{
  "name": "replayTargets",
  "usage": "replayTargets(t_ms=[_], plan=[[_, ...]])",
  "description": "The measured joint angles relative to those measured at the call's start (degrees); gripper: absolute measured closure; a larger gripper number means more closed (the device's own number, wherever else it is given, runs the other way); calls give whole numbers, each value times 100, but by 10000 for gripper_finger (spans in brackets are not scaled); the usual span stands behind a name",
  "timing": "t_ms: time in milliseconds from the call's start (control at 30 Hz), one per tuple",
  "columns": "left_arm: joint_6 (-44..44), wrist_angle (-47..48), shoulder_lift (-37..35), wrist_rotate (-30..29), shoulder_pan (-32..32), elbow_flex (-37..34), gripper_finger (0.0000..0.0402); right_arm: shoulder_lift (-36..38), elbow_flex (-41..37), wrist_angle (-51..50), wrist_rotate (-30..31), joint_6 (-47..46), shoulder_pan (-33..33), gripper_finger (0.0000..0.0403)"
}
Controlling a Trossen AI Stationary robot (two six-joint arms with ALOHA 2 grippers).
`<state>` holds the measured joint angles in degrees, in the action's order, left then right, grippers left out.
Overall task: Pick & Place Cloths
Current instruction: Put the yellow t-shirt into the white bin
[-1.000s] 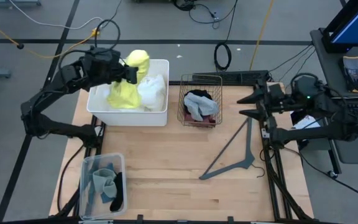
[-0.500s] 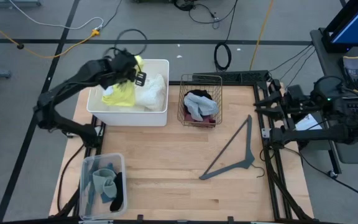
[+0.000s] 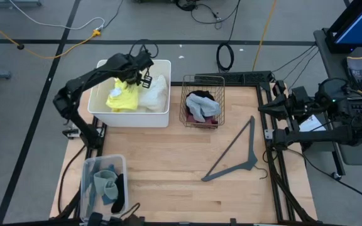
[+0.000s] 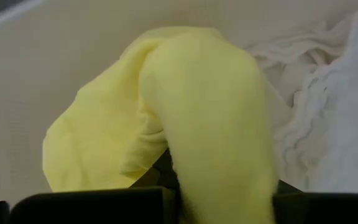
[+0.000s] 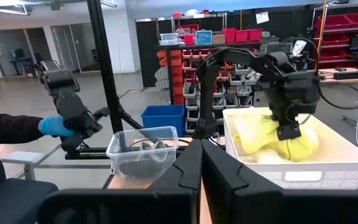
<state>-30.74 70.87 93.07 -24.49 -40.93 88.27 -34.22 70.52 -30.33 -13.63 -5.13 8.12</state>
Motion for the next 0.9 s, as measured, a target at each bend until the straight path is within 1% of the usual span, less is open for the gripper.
replayTargets(t_ms=[167, 367, 533, 600, 767, 900], plan=[[2, 0, 334, 299, -120, 0, 343, 0, 0, -1, 0, -13, 0, 401], [-3, 9, 690, 646, -122, 0, 343, 0, 0, -64, 0, -13, 0, 402], [-15, 27, 944, 796, -122, 0, 339, 0, 0, -190, -2, -15, 0, 401], [-79, 86, 1006, 801, -122, 0, 316, 0, 0, -186, -2, -15, 0, 402], [-145, 287, 1065, 804, -95, 0, 238, 0, -2, -173, -2, -15, 0, 402], [-95, 392, 1009, 874, -93, 0, 183, 0, -2, -170, -2, -15, 0, 402]])
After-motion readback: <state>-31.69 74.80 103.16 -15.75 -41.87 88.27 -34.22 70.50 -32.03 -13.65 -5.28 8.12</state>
